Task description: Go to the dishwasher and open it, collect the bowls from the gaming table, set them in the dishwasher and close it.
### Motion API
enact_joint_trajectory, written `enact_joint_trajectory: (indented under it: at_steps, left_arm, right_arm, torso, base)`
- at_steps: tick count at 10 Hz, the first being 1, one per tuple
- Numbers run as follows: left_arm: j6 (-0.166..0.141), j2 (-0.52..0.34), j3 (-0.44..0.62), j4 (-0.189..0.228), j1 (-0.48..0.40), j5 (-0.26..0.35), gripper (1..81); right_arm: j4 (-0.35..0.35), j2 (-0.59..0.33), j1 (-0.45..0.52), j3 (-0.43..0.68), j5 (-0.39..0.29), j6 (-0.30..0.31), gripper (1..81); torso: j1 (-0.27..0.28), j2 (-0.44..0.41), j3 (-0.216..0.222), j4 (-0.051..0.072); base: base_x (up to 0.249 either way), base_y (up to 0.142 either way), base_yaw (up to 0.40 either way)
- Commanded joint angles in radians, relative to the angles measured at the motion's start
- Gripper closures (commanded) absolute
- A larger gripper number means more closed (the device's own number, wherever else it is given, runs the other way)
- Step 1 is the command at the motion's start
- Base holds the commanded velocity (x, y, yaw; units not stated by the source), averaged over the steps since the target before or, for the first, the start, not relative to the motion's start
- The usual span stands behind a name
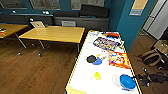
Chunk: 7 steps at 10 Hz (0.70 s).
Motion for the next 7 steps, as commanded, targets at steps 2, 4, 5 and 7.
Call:
enact_joint_trajectory:
  at_steps: [2, 4, 5, 7]
  left_arm:
    - [-0.002, -0.003, 0.012, 0.001, -0.013, 0.072, 1.0]
    - [-0.002, 0.000, -0.010, -0.005, -0.013, 0.072, 1.0]
    - [-0.002, 0.000, -0.017, -0.007, -0.013, 0.072, 1.0]
    - [-0.002, -0.003, -0.018, -0.008, -0.013, 0.072, 1.0]
  right_arm:
    - [0.025, -0.077, 0.125, 0.000, -0.057, 0.002, 1.0]
    - [0.024, -0.033, 0.083, -0.012, -0.037, 0.004, 1.0]
    - [0.024, 0.002, 0.068, -0.029, -0.034, 0.005, 1.0]
    - [0.037, 0.056, 0.052, -0.057, -0.024, 0.004, 1.0]
  torso:
    - [0.000, 0.000, 0.000, 0.000]
    - [0.000, 0.000, 0.000, 0.000]
    - [0.000, 0.000, 0.000, 0.000]
    - [0.000, 0.000, 0.000, 0.000]
  base:
    - [0.000, 0.000, 0.000]
    - [0.000, 0.000, 0.000]
    - [0.000, 0.000, 0.000]
    - [0.000, 0.000, 0.000]
